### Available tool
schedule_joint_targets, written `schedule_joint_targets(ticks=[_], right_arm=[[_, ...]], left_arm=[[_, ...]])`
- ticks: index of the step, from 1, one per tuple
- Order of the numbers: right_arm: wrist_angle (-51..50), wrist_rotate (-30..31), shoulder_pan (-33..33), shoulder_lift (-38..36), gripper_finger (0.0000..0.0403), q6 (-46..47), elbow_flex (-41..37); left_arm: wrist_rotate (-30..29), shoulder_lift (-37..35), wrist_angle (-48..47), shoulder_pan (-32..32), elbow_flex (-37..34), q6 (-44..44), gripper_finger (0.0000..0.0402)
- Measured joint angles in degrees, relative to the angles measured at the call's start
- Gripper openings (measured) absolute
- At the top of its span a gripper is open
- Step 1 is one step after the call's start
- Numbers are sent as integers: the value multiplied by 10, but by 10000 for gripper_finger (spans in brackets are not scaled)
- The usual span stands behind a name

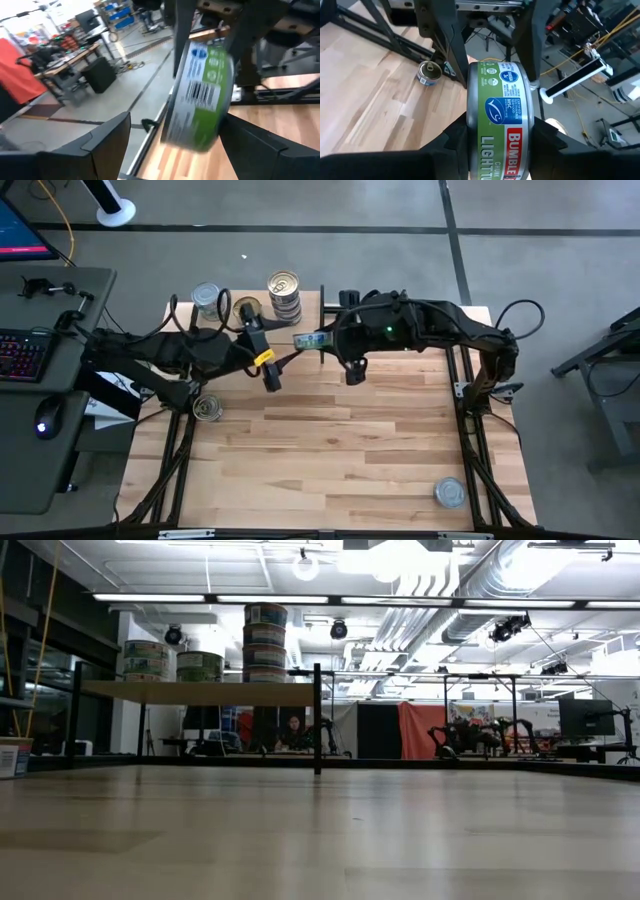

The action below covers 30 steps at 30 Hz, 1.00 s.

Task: Stack canned seafood by type on shelf
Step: Stack the green-white tuna can on top of the green-white tuna cans on the shelf

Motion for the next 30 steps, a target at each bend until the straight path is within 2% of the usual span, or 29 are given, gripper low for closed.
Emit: schedule_joint_targets(ticks=[6, 15, 19, 26, 30], right_arm=[[17, -24, 3, 6, 123, -10, 0], [35, -28, 2, 6, 124, -10, 0], [33, -25, 2, 6, 124, -10, 0], [32, -24, 2, 6, 125, -7, 0], [34, -17, 2, 6, 140, 2, 0]], left_arm=[[49, 0, 0, 0, 0, 20, 290], [68, 0, 2, 0, 0, 36, 278], [62, 0, 0, 0, 0, 40, 240], [57, 0, 2, -1, 0, 68, 121], [41, 0, 2, -1, 0, 83, 121]])
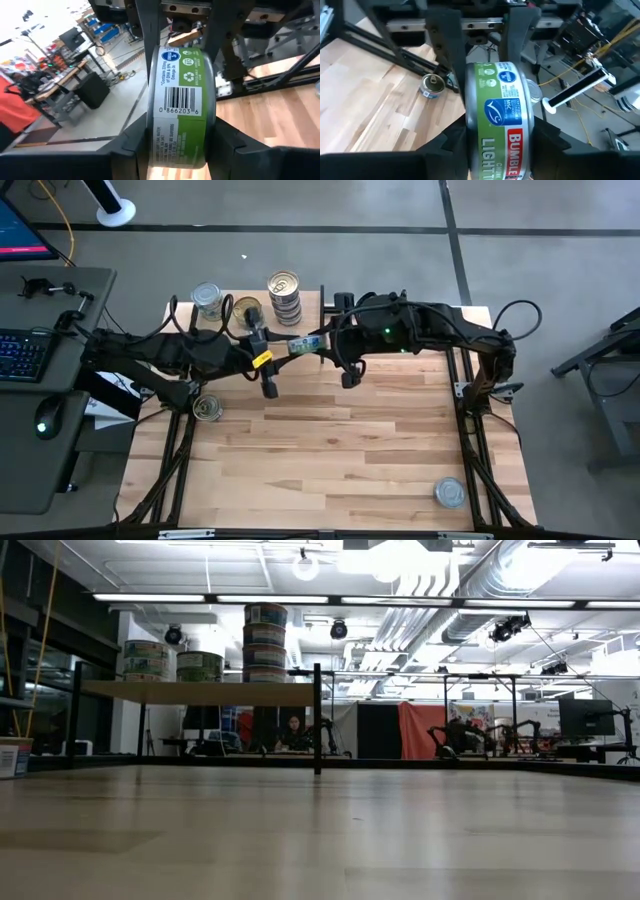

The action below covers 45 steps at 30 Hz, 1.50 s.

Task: Stack canned seafood by type on shelf
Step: Stack the green-white tuna can on top of the green-white tuna cans on the shelf

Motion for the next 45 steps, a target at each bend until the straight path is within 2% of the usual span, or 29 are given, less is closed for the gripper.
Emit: schedule_joint_targets(ticks=[4, 6, 9, 14, 16, 17, 19, 21, 26, 31, 35, 40, 45], right_arm=[[9, 49, 2, 0, 175, 13, 0], [24, 84, 4, 0, 195, 34, 0], [28, 130, 5, -6, 222, 45, 1], [20, 226, 3, -10, 246, 33, 0], [11, 235, -1, -15, 247, 34, 0], [8, 234, -2, -16, 247, 34, 0], [4, 227, -5, -17, 247, 34, 1], [-1, 224, -8, -15, 248, 34, 0], [-1, 224, -8, -15, 248, 35, 0], [-20, 223, -8, -15, 248, 70, 0], [-48, 221, -12, -15, 248, 86, 0], [-52, 201, -20, -15, 248, 110, 0], [-53, 195, -22, -15, 248, 132, 0]], left_arm=[[-74, -1, -29, 0, 0, 5, 121], [-129, -6, -62, 2, -1, 5, 121], [-187, -15, -108, 3, -1, -28, 121], [-375, -38, -274, 17, -1, -191, 121], [-426, -55, -341, 31, -1, -264, 121], [-433, -63, -372, 40, 0, -295, 121], [-422, -77, -414, 69, 0, -336, 121], [-388, -82, -433, 116, 0, -339, 121], [-270, -69, -446, 270, 0, -265, 121], [-242, -15, -568, 371, -1, -252, 121], [-233, 20, -651, 412, -1, -263, 121], [-233, 33, -649, 419, -1, -264, 121], [-235, 37, -637, 451, -1, -238, 121]])
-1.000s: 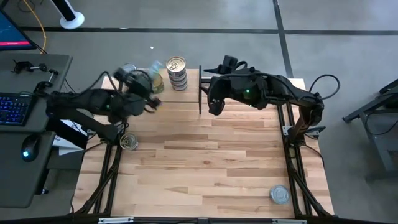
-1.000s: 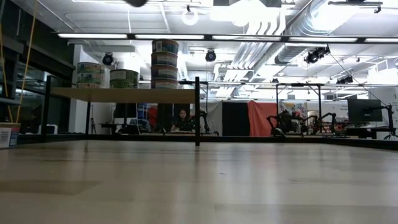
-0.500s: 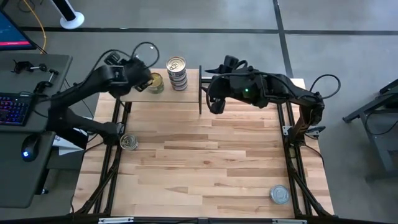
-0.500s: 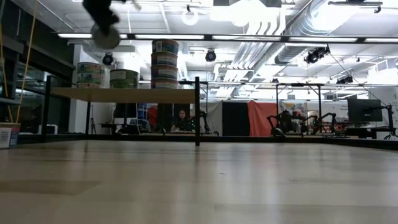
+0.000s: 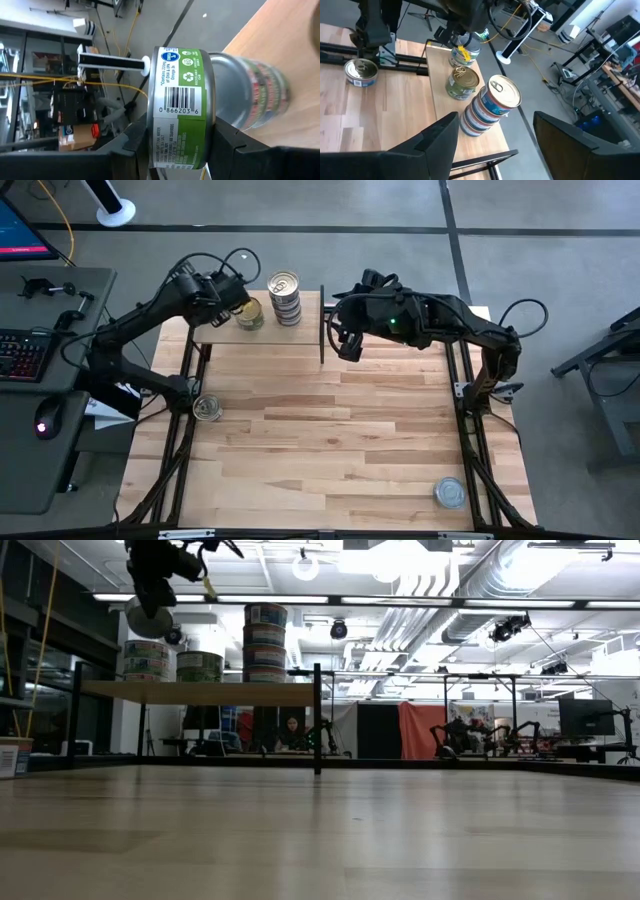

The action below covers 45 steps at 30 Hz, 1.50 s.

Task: Stack canned seafood by type on shelf
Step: Stack the green-white tuna can on top of the green-white tuna cans on the shelf

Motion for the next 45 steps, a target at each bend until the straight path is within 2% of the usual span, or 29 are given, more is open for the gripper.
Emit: schedule_joint_targets(ticks=[9, 13, 23, 25, 29, 32, 39, 45], right_arm=[[0, 0, 1, 0, 248, 19, 0], [-2, -17, 1, 0, 248, 33, 0], [-9, -39, 1, 0, 248, 52, 0], [-9, -43, 1, 0, 248, 52, 0], [-9, -47, 1, 0, 248, 53, 0], [-9, -47, 1, 0, 248, 52, 0], [-9, -47, 1, 0, 248, 52, 0], [-9, -47, 1, 0, 248, 52, 0]], left_arm=[[35, 1, 56, 53, -2, 72, 121], [35, 1, 70, 62, -22, 110, 121], [10, 0, 75, 64, -59, 124, 123], [13, 0, 73, 64, -60, 124, 145], [55, 2, 71, 64, -63, 129, 201], [83, 1, 68, 64, -62, 140, 224], [84, -2, 64, 64, -61, 146, 237], [83, -2, 21, 64, -61, 147, 238]])
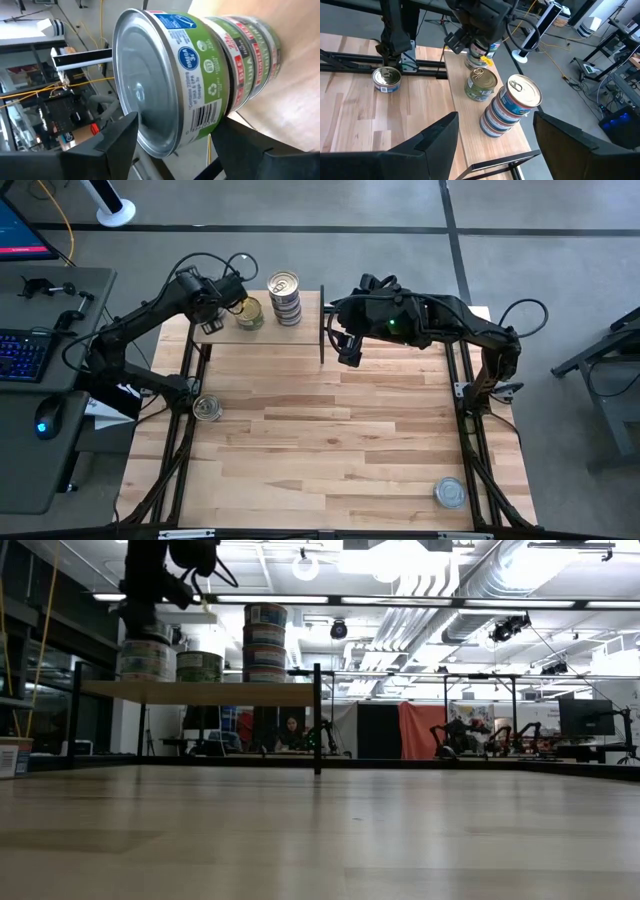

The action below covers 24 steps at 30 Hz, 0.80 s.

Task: Stack canned seafood by type on shelf
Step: Stack the green-white tuna can on top of the green-white tuna cans on the shelf

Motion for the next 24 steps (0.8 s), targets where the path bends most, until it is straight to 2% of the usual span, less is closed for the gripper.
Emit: schedule_joint_targets(ticks=[11, 17, 24], right_arm=[[0, 0, 0, 0, 248, 0, 0], [0, -1, 0, 0, 248, 0, 0], [0, -3, -1, 0, 248, 0, 0]], left_arm=[[7, 0, -29, 0, 4, 18, 239], [59, 0, -41, 0, 48, 18, 239], [79, 0, -42, 0, 81, 18, 239]])
